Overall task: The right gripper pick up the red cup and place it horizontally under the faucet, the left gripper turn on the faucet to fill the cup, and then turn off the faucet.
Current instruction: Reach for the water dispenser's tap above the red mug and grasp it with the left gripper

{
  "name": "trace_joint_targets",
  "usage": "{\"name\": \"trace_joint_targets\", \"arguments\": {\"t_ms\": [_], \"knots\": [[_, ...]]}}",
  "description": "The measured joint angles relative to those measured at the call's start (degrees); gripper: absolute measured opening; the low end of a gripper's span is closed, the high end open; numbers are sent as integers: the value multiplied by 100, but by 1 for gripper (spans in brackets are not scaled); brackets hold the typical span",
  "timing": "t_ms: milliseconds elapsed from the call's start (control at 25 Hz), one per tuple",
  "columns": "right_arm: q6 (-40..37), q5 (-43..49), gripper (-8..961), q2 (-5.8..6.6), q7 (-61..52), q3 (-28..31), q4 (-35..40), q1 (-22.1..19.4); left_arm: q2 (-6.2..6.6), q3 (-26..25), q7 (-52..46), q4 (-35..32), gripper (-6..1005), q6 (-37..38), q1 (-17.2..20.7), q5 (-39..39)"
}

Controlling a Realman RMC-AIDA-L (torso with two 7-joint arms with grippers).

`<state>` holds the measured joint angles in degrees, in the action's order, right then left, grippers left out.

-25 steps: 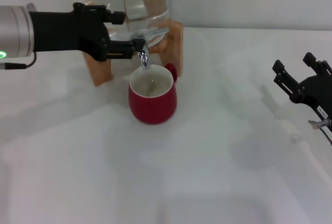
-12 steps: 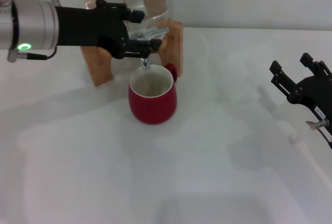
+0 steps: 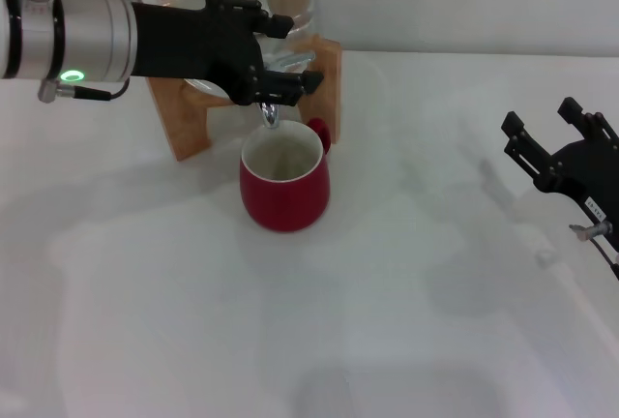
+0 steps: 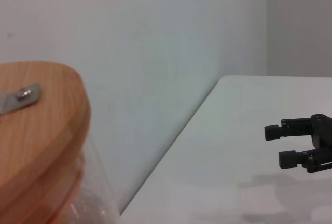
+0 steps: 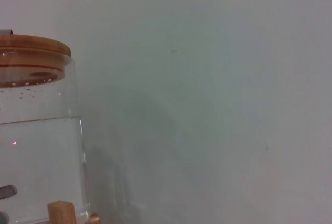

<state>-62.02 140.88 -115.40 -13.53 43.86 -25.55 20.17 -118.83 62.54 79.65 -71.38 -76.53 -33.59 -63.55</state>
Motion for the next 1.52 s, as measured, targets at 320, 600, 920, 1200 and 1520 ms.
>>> {"name": "trace_joint_targets", "arguments": {"t_ms": [320,600,920,1200,1520], "knots": [[20,0,807,0,0,0,-26,12,-13,238,4,20,757,278,-16,178],[24,0,807,0,0,0,-37,36,-16,275,78,38,756,367,-26,209],[31,0,808,0,0,0,-38,32,-23,277,257,269,757,495,-154,221],[25,0,807,0,-1,0,-45,22,-20,286,401,551,757,593,-325,221],[32,0,808,0,-5,0,-47,30,-28,638,431,630,756,883,-324,214]]}}
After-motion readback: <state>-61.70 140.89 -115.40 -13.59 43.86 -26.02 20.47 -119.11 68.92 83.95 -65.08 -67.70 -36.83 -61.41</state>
